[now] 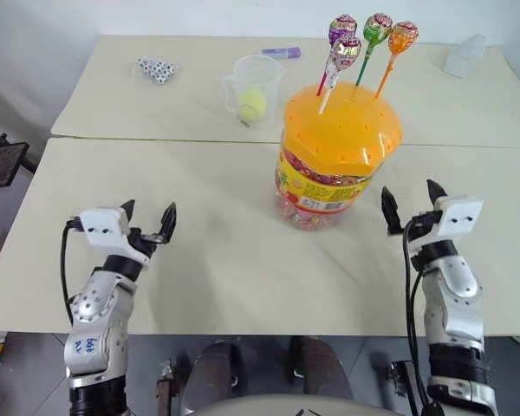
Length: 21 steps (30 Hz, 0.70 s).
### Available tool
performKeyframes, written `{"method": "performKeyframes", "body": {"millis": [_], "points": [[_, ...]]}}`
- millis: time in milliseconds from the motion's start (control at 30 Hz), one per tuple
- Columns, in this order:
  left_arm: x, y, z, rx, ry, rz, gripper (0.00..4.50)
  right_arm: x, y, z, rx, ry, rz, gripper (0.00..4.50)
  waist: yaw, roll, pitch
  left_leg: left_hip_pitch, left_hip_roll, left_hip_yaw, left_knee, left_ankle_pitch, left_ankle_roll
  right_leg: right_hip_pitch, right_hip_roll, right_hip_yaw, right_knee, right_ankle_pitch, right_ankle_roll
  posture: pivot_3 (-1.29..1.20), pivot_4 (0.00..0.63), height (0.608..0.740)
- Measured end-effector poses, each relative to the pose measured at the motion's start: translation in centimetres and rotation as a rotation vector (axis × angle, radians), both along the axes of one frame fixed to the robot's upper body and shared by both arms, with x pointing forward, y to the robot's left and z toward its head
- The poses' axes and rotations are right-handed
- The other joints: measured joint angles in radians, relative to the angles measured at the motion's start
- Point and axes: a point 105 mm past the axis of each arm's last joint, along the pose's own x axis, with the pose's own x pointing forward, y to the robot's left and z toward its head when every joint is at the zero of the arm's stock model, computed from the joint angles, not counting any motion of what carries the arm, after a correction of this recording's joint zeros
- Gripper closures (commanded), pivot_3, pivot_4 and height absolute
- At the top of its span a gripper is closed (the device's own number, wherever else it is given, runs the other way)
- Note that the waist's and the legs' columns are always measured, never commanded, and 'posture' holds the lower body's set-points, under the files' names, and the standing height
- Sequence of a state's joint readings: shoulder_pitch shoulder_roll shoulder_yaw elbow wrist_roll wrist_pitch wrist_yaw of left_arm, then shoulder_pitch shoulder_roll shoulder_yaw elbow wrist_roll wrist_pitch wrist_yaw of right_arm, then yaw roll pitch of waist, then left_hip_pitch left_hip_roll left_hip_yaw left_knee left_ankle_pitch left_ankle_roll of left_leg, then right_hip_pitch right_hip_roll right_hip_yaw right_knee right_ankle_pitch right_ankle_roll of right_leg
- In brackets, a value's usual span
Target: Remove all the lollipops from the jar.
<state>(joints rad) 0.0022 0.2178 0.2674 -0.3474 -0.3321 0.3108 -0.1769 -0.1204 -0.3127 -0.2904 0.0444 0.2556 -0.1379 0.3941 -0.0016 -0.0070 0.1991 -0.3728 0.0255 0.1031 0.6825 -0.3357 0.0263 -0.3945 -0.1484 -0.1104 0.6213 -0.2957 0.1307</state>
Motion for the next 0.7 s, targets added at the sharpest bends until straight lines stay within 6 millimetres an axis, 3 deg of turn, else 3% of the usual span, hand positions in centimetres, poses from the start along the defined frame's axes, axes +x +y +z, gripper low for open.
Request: {"method": "performKeyframes", "body": {"millis": [133,200,267,400,567,700], "points": [[0.1,0.3,-0.6,0.039,0.028,-0.065,0.07,-1.4,0.4,0.6,-0.027,0.005,0.112,0.0,-0.005,0.0,0.0,0.001,0.002,0.002,0.0,0.0,0.0,-0.001,0.001,0.0,0.0,0.0,-0.001,0.0,0.15,0.74],[0.0,0.7,0.2,0.008,-0.001,-0.146,0.07,-2.7,1.0,1.7,-0.038,-0.026,0.211,0.0,-0.002,0.001,0.0,0.001,0.003,0.002,0.0,-0.001,0.0,-0.001,0.001,0.0,0.0,-0.001,-0.001,0.0,0.15,0.74],[-0.1,1.2,1.8,0.01,-0.031,-0.306,0.07,-4.5,1.0,3.6,-0.038,-0.087,0.318,0.0,0.001,0.001,0.0,0.0,0.003,0.001,0.0,-0.001,0.0,-0.001,0.001,-0.001,0.0,-0.001,-0.002,0.0,0.15,0.74],[0.0,2.6,7.3,0.017,-0.106,-0.575,0.07,-8.1,-0.3,8.6,-0.054,-0.218,0.427,0.0,0.008,0.001,0.0,0.002,0.002,0.001,0.0,-0.001,0.001,0.002,0.001,-0.002,-0.001,-0.001,-0.002,0.0,0.15,0.74],[1.5,-0.1,12.8,-0.068,-0.214,-0.884,0.07,-11.0,1.7,13.3,0.041,-0.371,0.534,0.0,0.016,0.001,0.0,0.002,0.002,0.001,0.0,-0.001,0.0,0.001,0.002,-0.002,0.0,-0.001,-0.001,0.0,0.15,0.74],[3.9,-3.9,15.2,-0.119,-0.28,-1.019,0.07,-12.5,3.0,14.1,0.094,-0.429,0.529,0.0,0.028,-0.001,-0.001,0.001,0.0,0.001,0.0,-0.001,0.0,0.001,0.003,-0.001,-0.001,0.0,0.0,0.0,0.15,0.74]]}}
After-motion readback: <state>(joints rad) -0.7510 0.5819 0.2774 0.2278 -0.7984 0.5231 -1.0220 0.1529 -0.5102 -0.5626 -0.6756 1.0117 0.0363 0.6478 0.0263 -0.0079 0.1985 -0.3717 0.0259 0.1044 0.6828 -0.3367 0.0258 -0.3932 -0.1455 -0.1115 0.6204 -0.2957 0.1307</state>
